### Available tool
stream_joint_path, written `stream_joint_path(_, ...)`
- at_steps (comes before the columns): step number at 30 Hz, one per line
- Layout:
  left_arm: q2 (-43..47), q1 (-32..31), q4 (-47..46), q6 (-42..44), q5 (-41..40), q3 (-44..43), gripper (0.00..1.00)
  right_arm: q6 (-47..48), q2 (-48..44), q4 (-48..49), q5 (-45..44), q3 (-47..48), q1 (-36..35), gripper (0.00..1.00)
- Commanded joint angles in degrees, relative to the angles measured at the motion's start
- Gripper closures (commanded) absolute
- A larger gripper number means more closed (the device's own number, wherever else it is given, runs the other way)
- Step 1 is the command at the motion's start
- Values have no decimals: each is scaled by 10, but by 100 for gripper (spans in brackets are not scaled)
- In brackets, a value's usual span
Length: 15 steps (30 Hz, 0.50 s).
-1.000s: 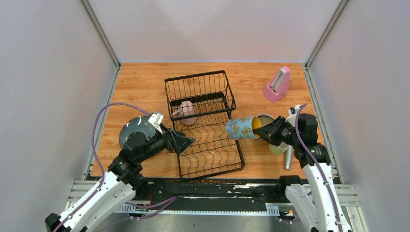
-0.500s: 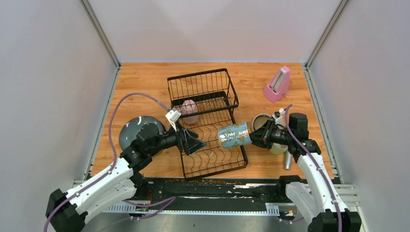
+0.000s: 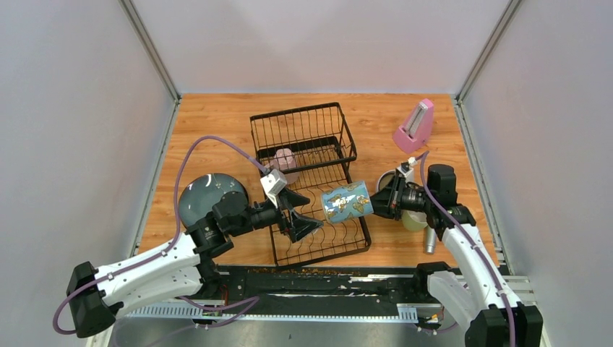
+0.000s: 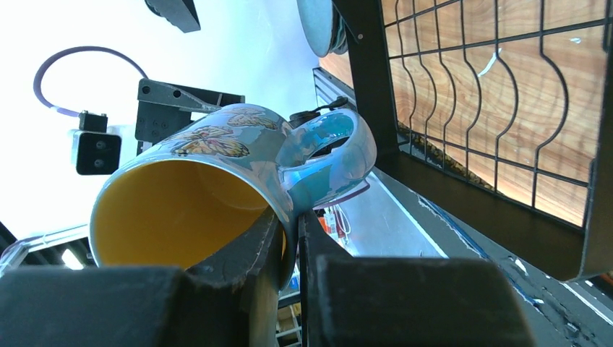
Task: Load the mixed dishes into the dish rack
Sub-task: Pick up the cup at the center of the board.
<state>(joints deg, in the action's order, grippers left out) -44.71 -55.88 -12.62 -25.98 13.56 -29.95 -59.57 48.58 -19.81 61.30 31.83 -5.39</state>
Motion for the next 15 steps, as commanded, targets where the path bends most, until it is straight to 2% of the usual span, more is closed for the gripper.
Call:
stream_joint_path(1, 9, -18, -14, 51, -36, -10, 0, -43, -2, 75, 57, 16, -21, 100)
stream_joint_path(5, 4, -43, -36, 83, -57, -10, 0, -59, 3, 103, 56, 14, -47, 100)
stream_joint_path(10, -5, -68, -127, 127, -60, 23, 0, -83, 11, 139, 57, 5, -68, 100)
stream_joint_path(15, -5, -73, -142, 140, -54, 30, 0, -101, 12, 163, 55, 2, -74, 100)
